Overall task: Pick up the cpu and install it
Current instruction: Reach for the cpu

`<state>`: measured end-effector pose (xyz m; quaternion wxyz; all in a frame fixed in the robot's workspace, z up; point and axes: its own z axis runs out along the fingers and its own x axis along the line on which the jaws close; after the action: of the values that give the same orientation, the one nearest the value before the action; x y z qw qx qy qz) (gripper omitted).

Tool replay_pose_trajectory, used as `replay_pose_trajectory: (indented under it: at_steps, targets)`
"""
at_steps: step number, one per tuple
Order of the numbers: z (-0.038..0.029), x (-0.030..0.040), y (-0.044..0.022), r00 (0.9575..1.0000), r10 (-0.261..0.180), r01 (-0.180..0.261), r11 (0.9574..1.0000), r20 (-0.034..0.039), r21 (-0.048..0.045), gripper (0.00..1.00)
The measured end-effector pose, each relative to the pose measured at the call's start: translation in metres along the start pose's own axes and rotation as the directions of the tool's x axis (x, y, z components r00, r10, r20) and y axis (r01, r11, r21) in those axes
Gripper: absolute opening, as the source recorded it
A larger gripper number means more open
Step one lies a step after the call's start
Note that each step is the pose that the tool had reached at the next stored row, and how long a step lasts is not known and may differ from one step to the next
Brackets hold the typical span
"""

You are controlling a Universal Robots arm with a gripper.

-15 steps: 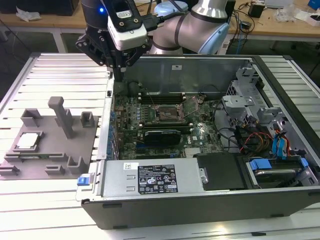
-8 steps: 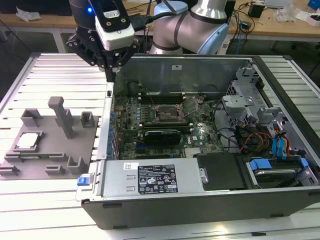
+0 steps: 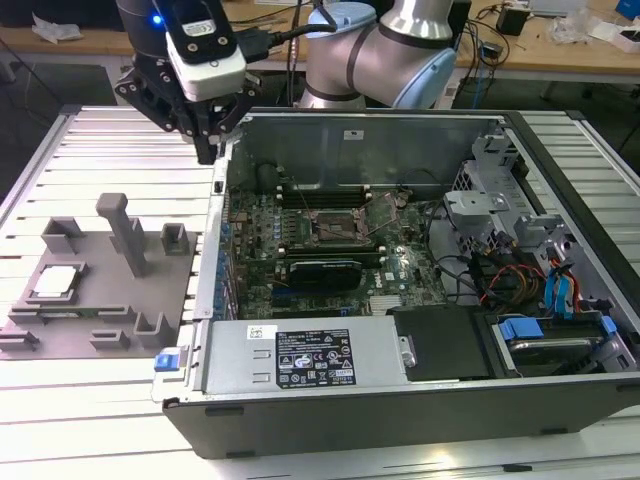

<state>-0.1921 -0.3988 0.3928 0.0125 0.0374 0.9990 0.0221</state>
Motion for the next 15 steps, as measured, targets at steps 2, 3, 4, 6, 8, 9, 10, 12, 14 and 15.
replay_pose_trajectory:
  at_steps: [2, 3, 4, 6, 8, 9, 10, 12, 14, 15]
  targets:
    - [-0.0001, 0.0059, -0.0004, 1.0, 0.0, 0.0, 1.0, 0.0, 0.0, 0.11]
    - [-0.0001, 0.0079, -0.0006, 1.0, 0.0, 0.0, 1.0, 0.0, 0.0, 0.11]
    - [-0.0002, 0.0098, -0.0007, 1.0, 0.0, 0.0, 1.0, 0.0, 0.0, 0.11]
    - [-0.0003, 0.0179, -0.0013, 1.0, 0.0, 0.0, 1.0, 0.0, -0.0001, 0.11]
    - [-0.0004, 0.0227, -0.0017, 1.0, 0.0, 0.0, 1.0, 0.0, -0.0001, 0.11]
    - [-0.0004, 0.0242, -0.0018, 1.0, 0.0, 0.0, 1.0, 0.0001, -0.0001, 0.11]
    - [-0.0005, 0.0254, -0.0019, 1.0, 0.0, 0.0, 1.0, 0.0001, -0.0001, 0.11]
    - [-0.0006, 0.0282, -0.0021, 1.0, 0.0, 0.0, 1.0, 0.0, 0.0, 0.11]
    - [-0.0007, 0.0303, -0.0023, 1.0, 0.0, 0.0, 1.0, 0.0, 0.0, 0.11]
    - [-0.0007, 0.0315, -0.0024, 1.0, 0.0, 0.0, 1.0, 0.0, 0.0, 0.11]
